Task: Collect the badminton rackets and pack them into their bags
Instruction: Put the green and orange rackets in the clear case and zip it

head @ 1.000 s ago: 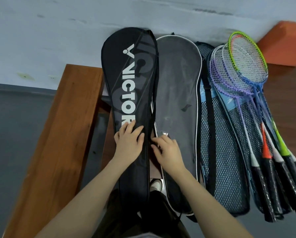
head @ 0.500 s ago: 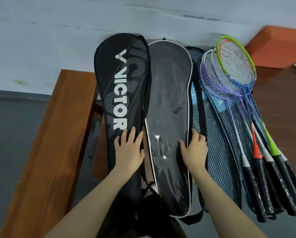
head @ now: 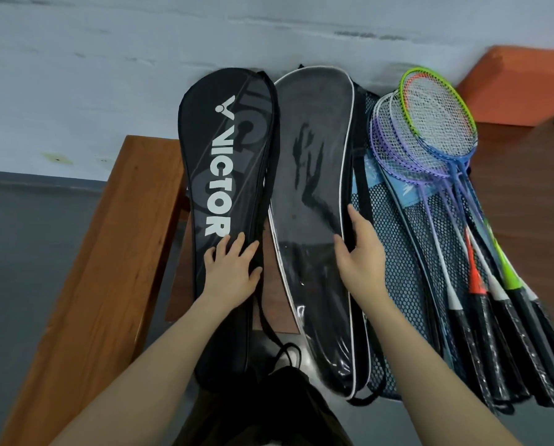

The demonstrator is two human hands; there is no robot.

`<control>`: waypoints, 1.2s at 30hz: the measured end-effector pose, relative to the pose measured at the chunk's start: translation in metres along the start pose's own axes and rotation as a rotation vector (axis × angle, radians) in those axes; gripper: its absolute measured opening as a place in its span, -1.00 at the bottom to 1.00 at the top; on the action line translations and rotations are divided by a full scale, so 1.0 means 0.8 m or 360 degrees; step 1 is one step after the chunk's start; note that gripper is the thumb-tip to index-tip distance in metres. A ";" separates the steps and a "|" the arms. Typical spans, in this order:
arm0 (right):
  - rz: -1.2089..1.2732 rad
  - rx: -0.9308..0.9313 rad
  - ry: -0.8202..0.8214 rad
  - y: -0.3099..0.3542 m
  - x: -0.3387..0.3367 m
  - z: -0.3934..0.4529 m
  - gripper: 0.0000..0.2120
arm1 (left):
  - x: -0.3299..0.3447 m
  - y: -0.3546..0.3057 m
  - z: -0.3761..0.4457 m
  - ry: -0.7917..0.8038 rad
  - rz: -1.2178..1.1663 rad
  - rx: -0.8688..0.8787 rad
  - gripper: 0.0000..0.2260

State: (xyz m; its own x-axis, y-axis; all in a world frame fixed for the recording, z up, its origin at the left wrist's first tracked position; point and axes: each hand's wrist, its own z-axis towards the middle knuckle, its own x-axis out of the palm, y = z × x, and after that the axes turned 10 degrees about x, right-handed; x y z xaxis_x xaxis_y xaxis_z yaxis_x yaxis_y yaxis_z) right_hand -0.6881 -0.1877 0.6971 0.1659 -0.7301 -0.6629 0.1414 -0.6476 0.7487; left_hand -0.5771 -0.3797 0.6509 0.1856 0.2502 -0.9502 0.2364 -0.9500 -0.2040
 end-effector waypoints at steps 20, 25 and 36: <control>-0.0609 -0.0871 -0.0348 0.047 -0.106 -0.020 -0.71 | -0.162 -0.142 0.062 -0.0612 -0.1534 0.0493 -0.62; -0.0660 -0.0941 -0.0320 0.035 -0.134 -0.006 -0.74 | -0.173 -0.173 0.089 -0.0589 -0.1489 0.0381 -0.57; -0.0313 -0.0767 0.0032 -0.055 -0.179 0.045 -0.71 | -0.161 -0.269 0.143 -0.0578 -0.1368 0.0050 -0.70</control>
State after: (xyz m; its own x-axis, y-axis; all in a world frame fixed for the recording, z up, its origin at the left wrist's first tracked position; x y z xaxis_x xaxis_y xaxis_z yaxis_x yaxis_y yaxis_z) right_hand -0.7530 -0.0624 0.7586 0.1090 -0.5975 -0.7944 0.6042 -0.5948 0.5302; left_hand -0.7613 -0.2287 0.7901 -0.3519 0.8009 -0.4846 0.1271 -0.4720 -0.8724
